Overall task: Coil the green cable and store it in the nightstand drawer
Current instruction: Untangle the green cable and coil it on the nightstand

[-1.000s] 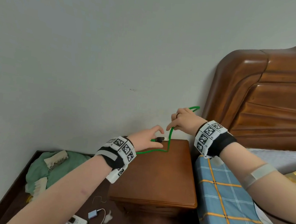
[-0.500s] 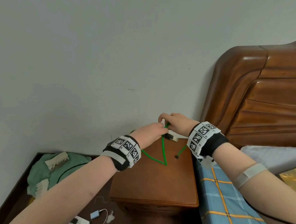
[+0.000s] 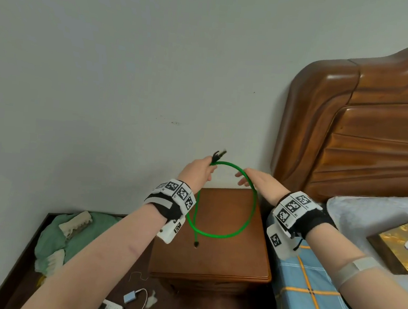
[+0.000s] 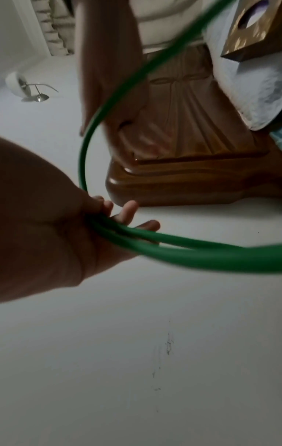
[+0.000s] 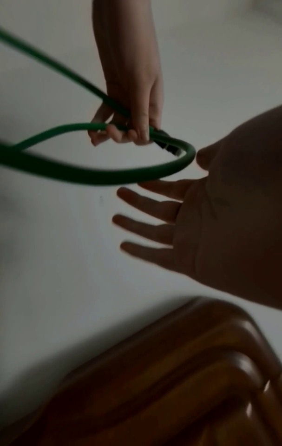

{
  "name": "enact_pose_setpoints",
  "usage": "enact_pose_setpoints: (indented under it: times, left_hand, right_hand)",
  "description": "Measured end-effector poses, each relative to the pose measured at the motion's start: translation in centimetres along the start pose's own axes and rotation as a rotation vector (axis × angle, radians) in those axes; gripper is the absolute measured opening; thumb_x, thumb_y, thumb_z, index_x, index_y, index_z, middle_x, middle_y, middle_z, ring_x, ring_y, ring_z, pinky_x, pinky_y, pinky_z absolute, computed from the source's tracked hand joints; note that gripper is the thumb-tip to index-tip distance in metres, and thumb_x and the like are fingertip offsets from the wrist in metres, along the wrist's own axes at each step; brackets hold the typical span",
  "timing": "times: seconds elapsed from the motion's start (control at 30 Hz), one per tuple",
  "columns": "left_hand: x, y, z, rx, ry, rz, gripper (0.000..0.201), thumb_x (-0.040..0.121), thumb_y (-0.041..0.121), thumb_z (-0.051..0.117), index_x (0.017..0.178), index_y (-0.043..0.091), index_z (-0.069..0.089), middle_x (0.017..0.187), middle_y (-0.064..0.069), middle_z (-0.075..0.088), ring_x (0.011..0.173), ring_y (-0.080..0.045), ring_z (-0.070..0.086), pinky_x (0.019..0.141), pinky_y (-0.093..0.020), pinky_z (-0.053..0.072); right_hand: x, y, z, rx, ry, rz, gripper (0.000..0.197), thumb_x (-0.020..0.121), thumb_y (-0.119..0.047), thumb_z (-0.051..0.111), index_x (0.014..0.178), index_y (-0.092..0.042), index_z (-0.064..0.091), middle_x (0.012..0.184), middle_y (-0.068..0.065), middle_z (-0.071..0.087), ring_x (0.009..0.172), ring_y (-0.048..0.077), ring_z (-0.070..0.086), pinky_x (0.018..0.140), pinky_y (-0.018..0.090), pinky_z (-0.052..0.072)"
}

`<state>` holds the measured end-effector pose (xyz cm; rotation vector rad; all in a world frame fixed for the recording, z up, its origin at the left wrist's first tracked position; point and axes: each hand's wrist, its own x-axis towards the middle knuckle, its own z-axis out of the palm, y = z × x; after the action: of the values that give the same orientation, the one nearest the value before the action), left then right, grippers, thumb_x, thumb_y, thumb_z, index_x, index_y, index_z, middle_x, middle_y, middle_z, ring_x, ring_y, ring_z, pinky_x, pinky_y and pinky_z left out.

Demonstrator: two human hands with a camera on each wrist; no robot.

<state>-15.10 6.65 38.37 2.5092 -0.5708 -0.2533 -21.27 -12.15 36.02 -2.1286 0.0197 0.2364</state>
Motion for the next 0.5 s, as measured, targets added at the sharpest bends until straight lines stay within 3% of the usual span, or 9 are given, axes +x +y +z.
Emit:
enact_pose_setpoints:
  times: [0.07, 0.13, 0.17, 0.27, 0.4, 0.43, 0.5]
  left_hand:
    - [0.4, -0.4, 0.0, -0.138, 0.058, -0.063, 0.027, 0.099, 0.018, 0.036, 0.11, 0.002, 0.055, 0.077, -0.01, 0.059, 0.073, -0.022, 0.055, 0.07, -0.03, 0.043]
    - [0.8, -1.0, -0.2, -0.29, 0.116, -0.126, 0.02, 0.099, 0.016, 0.035, 0.1, 0.006, 0.053, 0.067, -0.005, 0.055, 0.069, -0.023, 0.056, 0.067, -0.031, 0.044]
    - [0.8, -1.2, -0.3, -0.369, 0.135, -0.158, 0.017, 0.098, 0.016, 0.035, 0.095, 0.009, 0.05, 0.064, -0.003, 0.053, 0.064, -0.023, 0.056, 0.068, -0.035, 0.047]
    - [0.8, -1.8, -0.8, -0.594, 0.182, -0.239, 0.022, 0.098, 0.016, 0.035, 0.08, 0.015, 0.047, 0.061, -0.003, 0.047, 0.05, -0.016, 0.055, 0.073, -0.043, 0.055]
    - [0.6, -1.7, -1.4, -0.822, 0.27, -0.297, 0.031, 0.099, 0.01, 0.034, 0.069, 0.014, 0.04, 0.061, -0.005, 0.04, 0.039, -0.013, 0.054, 0.054, -0.033, 0.057]
    - [0.5, -1.7, -1.5, -0.871, 0.292, -0.314, 0.031, 0.1, 0.011, 0.033, 0.069, 0.014, 0.039, 0.061, -0.006, 0.04, 0.04, -0.015, 0.056, 0.052, -0.032, 0.057]
    - [0.5, -1.5, -1.5, -0.969, 0.324, -0.339, 0.031, 0.1, 0.011, 0.032, 0.069, 0.013, 0.038, 0.062, -0.007, 0.04, 0.049, -0.024, 0.057, 0.047, -0.03, 0.058]
  right_hand:
    - [-0.1, 1.2, 0.4, 0.149, 0.027, 0.071, 0.037, 0.1, -0.036, 0.028, 0.101, -0.017, 0.059, 0.089, 0.005, 0.065, 0.09, 0.021, 0.058, 0.091, 0.031, 0.04]
    - [-0.2, 2.2, 0.9, 0.229, 0.063, 0.101, 0.022, 0.097, -0.031, 0.04, 0.101, -0.015, 0.056, 0.083, 0.003, 0.064, 0.086, 0.021, 0.058, 0.086, 0.032, 0.041]
    - [-0.1, 2.8, 1.3, 0.23, 0.086, 0.107, 0.017, 0.096, -0.027, 0.046, 0.105, -0.015, 0.054, 0.085, 0.004, 0.064, 0.087, 0.021, 0.058, 0.085, 0.033, 0.042]
    - [0.3, 4.7, 2.5, 0.205, 0.098, 0.14, 0.029, 0.093, -0.021, 0.053, 0.12, -0.013, 0.05, 0.098, 0.009, 0.06, 0.091, 0.022, 0.055, 0.084, 0.034, 0.044]
    - [0.6, 5.4, 4.5, 0.347, 0.099, 0.203, 0.023, 0.097, -0.017, 0.044, 0.118, -0.014, 0.054, 0.11, 0.007, 0.057, 0.102, 0.019, 0.051, 0.076, 0.02, 0.042]
    - [0.6, 5.5, 5.1, 0.391, 0.098, 0.217, 0.03, 0.098, -0.014, 0.04, 0.124, -0.011, 0.054, 0.116, 0.008, 0.056, 0.109, 0.019, 0.051, 0.081, 0.019, 0.042]
    - [0.7, 6.0, 6.2, 0.348, 0.074, 0.226, 0.041, 0.095, -0.004, 0.038, 0.135, -0.005, 0.046, 0.134, 0.012, 0.052, 0.129, 0.024, 0.045, 0.104, 0.028, 0.037]
